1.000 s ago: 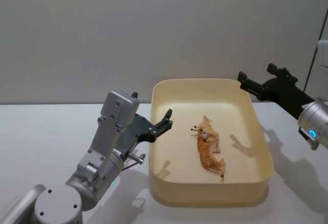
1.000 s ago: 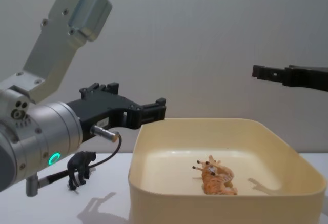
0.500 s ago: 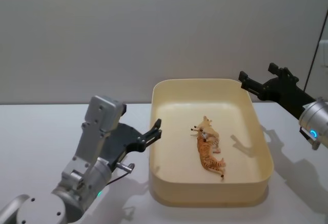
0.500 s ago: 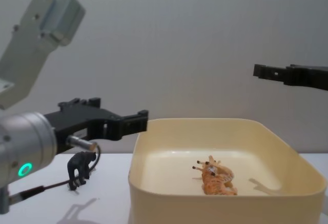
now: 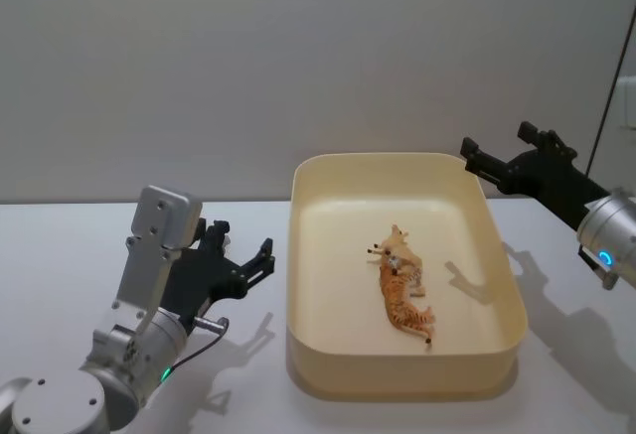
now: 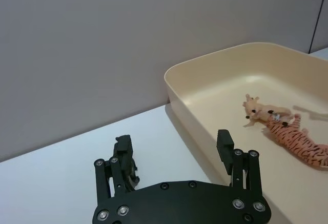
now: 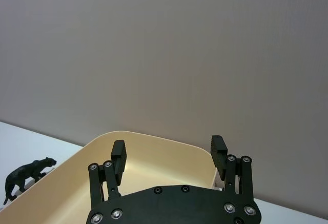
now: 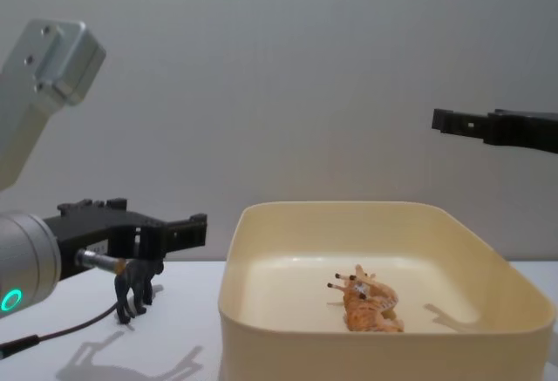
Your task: Pick up the toy alternately with two hands and place it into the central storage box.
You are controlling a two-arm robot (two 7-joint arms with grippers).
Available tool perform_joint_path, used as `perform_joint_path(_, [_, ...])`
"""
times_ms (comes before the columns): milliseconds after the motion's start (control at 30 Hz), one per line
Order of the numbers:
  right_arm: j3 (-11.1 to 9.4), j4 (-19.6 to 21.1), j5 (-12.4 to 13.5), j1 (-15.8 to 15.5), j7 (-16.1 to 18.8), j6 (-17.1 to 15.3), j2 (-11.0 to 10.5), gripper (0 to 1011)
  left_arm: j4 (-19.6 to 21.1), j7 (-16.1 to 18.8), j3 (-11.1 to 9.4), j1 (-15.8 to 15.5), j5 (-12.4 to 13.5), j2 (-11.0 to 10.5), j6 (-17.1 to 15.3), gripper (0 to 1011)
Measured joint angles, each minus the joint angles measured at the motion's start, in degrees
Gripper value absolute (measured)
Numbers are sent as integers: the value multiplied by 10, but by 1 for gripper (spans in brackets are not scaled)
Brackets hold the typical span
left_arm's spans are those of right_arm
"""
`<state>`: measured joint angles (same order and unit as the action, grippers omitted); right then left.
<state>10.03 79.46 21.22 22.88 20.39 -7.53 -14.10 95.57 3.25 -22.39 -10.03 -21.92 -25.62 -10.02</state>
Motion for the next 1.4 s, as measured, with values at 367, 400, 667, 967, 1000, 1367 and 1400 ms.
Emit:
perform_joint_path(367, [0, 0, 0, 0, 0, 0, 0, 1001, -60, -10, 9, -30, -3, 17, -27, 1001])
perform_joint_path(400, [0, 0, 0, 0, 0, 0, 0, 1001, -65, -11, 9, -33, -3, 18, -27, 1001])
perform_joint_path(667, [0, 0, 0, 0, 0, 0, 0, 1001, -122, -20, 15, -61, -4, 35, -30, 1001])
perform_joint_path(967, [0, 0, 0, 0, 0, 0, 0, 1001, -187, -33, 19, -94, -4, 54, -19, 1001])
perform_joint_path(1000, [0, 0, 0, 0, 0, 0, 0, 1001, -198, -35, 20, -100, -4, 57, -17, 1001])
perform_joint_path(1367, [0, 0, 0, 0, 0, 0, 0, 1001, -272, -47, 26, -136, -8, 77, -11, 1002])
perform_joint_path(1400, [0, 0, 0, 0, 0, 0, 0, 1001, -279, -48, 27, -140, -8, 78, -11, 982])
